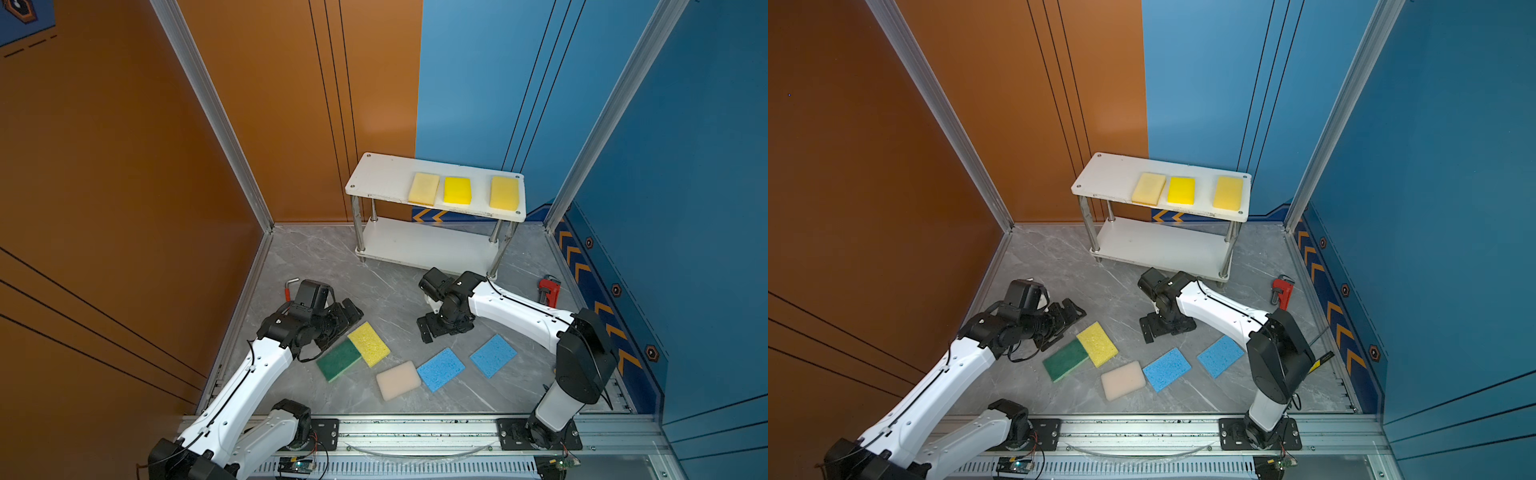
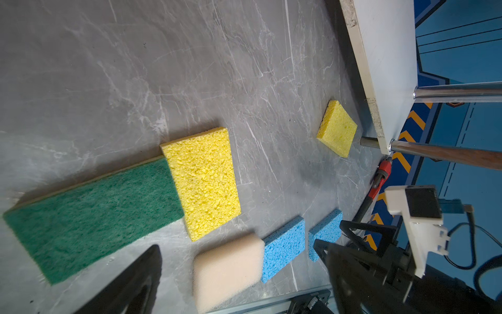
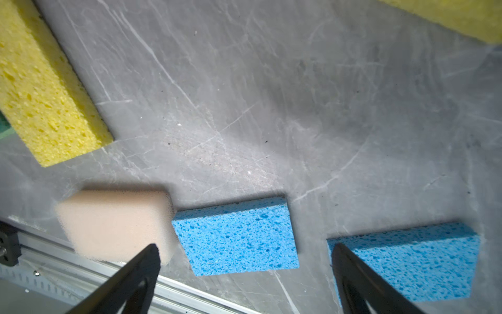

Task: Arrange cleaning sponges on a shelf
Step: Move the cleaning sponge to the center of the table.

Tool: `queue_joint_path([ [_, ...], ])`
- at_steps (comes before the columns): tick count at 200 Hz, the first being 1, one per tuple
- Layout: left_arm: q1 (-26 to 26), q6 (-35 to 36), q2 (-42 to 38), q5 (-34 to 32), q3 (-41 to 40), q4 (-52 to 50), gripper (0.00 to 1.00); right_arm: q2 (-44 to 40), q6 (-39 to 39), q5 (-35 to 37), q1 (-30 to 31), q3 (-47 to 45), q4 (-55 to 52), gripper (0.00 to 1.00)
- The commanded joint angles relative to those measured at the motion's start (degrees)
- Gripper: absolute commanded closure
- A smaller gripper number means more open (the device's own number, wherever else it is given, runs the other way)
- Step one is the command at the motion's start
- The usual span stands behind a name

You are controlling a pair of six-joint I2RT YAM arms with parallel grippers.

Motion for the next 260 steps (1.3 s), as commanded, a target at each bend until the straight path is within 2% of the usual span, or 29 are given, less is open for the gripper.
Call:
queue_joint_path([
  [1,0.0,1.4,-0.8,0.4,-0.9,-1.5,0.01,-1.8,6.9,5.8,-2.0,-2.7,-2.1,0.0],
  [50,-0.1,2.4,0.4,0.4,-0.3,-1.5,0.01,-4.1,16.9,10.6,-7.2,-6.1,11.3,0.0],
  [78,-0.1,3.9,1.9,0.7,1.1,-1.4,0.02,-2.9,16.8,13.3,-7.7,-8.3,22.0,0.0],
  [110,-0.1,5.3,3.3,1.2,2.3,-1.5,0.02,-1.5,15.9,16.1,-8.9,-8.7,27.8,0.0],
  [132,0.1,5.8,3.9,1.5,2.7,-1.4,0.02,0.9,13.8,14.4,-10.4,-8.0,31.3,0.0],
  [161,1.2,6.6,4.3,2.6,2.7,-1.4,0.02,5.3,7.2,9.5,-11.2,-4.4,34.3,0.0],
  [198,4.1,6.7,4.0,4.8,2.1,-1.5,0.02,10.3,0.6,5.5,-11.3,-0.1,34.7,0.0],
  [260,7.0,6.7,4.1,6.9,1.9,-1.4,0.02,16.2,-1.4,-0.8,-10.8,2.5,34.9,0.0],
])
